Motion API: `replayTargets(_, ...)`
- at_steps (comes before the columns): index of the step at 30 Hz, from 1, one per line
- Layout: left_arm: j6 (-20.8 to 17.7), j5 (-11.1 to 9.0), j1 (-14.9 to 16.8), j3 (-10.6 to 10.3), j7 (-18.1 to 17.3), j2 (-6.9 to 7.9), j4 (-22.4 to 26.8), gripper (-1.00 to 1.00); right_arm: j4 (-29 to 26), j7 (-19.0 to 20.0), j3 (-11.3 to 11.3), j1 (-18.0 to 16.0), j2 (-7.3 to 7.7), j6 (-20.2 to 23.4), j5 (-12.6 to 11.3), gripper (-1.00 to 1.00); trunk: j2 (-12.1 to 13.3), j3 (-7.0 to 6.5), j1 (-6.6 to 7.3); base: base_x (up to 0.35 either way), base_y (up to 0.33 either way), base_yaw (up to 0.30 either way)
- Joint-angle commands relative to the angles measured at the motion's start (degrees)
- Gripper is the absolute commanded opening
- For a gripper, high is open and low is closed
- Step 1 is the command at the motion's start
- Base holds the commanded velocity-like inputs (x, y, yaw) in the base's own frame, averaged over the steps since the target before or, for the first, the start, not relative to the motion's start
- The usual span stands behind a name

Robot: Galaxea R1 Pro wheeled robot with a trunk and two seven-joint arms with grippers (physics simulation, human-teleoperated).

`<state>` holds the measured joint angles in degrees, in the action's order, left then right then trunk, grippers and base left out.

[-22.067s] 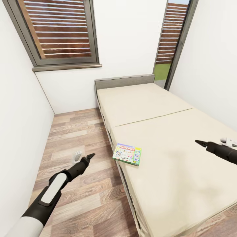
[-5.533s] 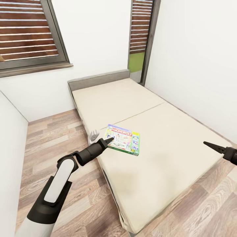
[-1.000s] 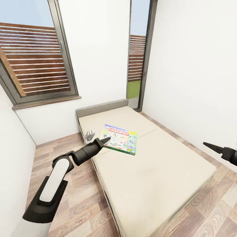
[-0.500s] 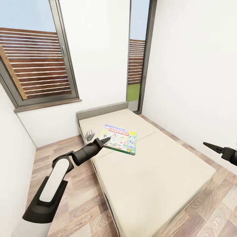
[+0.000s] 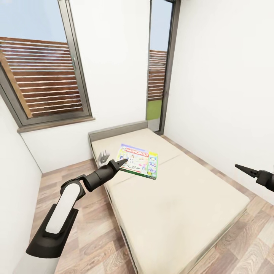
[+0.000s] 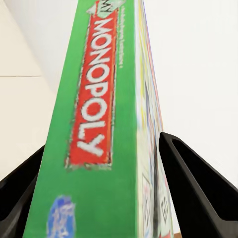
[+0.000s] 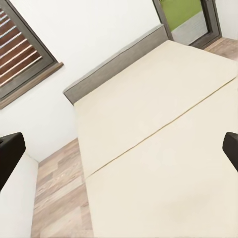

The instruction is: Put all the toys in the child's room - the three board games (two on the bed and one on the table), the two jigsaw puzzles on the table, and the tennis ball on the table - inside the toy box on the table in the child's room.

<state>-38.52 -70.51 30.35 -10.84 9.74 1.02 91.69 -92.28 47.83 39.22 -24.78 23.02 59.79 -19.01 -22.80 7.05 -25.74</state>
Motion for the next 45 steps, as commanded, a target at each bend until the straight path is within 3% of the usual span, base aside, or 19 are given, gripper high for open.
replayTargets(1,-0.06,-0.60,0.06,-0.06,0.54,0.04,0.06,-1.00,0.01,0.38,0.07,-0.08,0.00,0.21,0.31,1.00,-0.12,0.03,-0.04,0.000,0.000,0.000)
replayTargets(11,-0.01,-0.60,-0.49,-0.04,0.54,0.04,0.13,-1.00,0.07,0.36,0.07,-0.08,-0.08,0.21,0.30,1.00,-0.12,-0.52,-0.04,0.000,0.000,0.013)
replayTargets(16,0.14,-1.46,-0.61,1.49,0.15,1.31,-0.38,-1.00,1.69,1.68,0.74,0.03,-1.70,0.21,-0.81,1.00,-0.12,-0.52,-0.04,0.000,0.000,0.000)
replayTargets(45,0.14,-1.46,-0.61,1.49,0.15,1.31,-0.38,-1.00,1.91,1.68,0.74,0.03,-1.70,0.21,-0.81,1.00,-0.12,-0.52,-0.04,0.000,0.000,0.000)
